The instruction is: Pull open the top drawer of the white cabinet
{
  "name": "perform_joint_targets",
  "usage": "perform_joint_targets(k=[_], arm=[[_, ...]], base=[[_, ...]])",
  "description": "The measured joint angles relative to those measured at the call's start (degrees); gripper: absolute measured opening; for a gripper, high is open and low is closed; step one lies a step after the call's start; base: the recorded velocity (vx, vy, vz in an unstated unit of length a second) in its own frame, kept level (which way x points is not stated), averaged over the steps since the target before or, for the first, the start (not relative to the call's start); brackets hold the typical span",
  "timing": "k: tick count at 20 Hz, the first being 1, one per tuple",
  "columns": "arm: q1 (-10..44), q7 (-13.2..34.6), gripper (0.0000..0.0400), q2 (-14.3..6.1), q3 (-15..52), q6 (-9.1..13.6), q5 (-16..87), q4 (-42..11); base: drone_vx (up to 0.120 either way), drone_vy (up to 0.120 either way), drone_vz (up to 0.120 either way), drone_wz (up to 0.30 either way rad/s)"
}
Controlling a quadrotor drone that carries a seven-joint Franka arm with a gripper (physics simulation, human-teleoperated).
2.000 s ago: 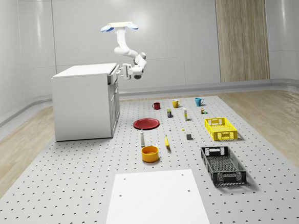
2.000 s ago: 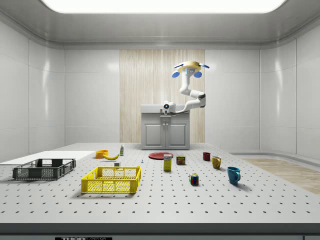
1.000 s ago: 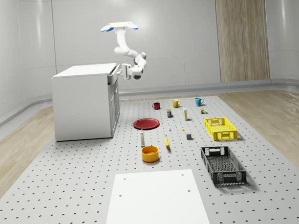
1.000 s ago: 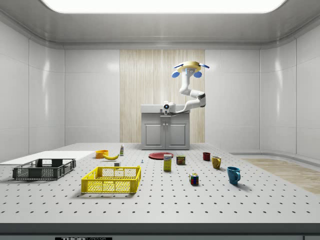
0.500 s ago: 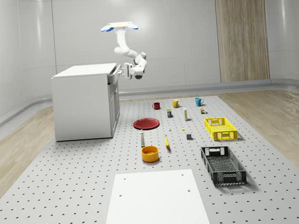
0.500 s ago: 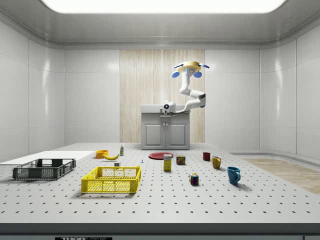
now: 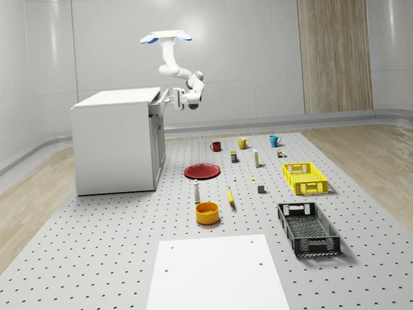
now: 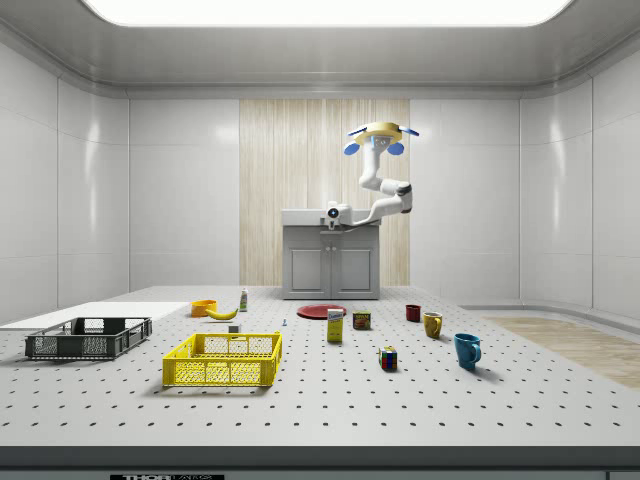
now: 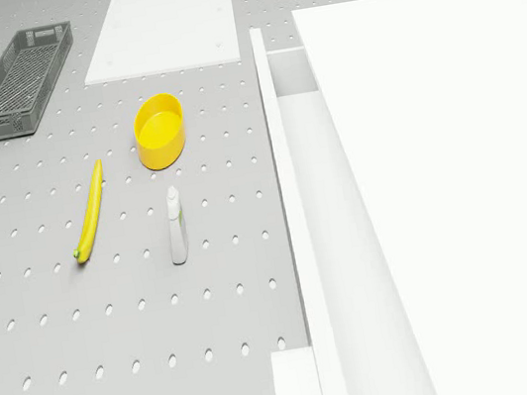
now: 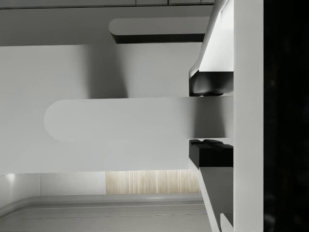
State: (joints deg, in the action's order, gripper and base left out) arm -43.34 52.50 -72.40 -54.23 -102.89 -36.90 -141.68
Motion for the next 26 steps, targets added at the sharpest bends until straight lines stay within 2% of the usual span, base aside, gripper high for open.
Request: perform_joint_targets(k=[3,4,5,12,15,18,21,26], arm=[[-0.06,-1.15,0.0129,-0.03,-0.17,0.04,0.05,0.01],[0.45,-6.61,0.0170,1.55,-1.14,0.71,-0.26,-0.39],[1.61,-8.44,0.0157,3.56,-1.15,2.07,-1.85,-0.17],[2.18,-5.08,0.0119,3.42,-0.11,2.37,-2.81,0.28],[2.16,-4.44,0.0212,3.25,0.01,2.30,-2.83,0.32],[2.09,-4.03,0.0265,3.08,0.05,2.20,-2.78,0.32],[2.00,-3.75,0.0289,2.92,0.06,2.10,-2.69,0.32],[1.84,-3.44,0.0305,2.67,0.04,1.92,-2.52,0.29]], base=[[0.000,0.053,0.000,0.000],[0.000,0.120,0.000,0.000],[0.000,0.120,0.000,0.000],[0.000,0.011,0.000,0.000],[0.000,0.000,0.000,0.000],[0.000,0.000,0.000,0.000],[0.000,0.000,0.000,0.000],[0.000,0.032,0.000,0.000]])
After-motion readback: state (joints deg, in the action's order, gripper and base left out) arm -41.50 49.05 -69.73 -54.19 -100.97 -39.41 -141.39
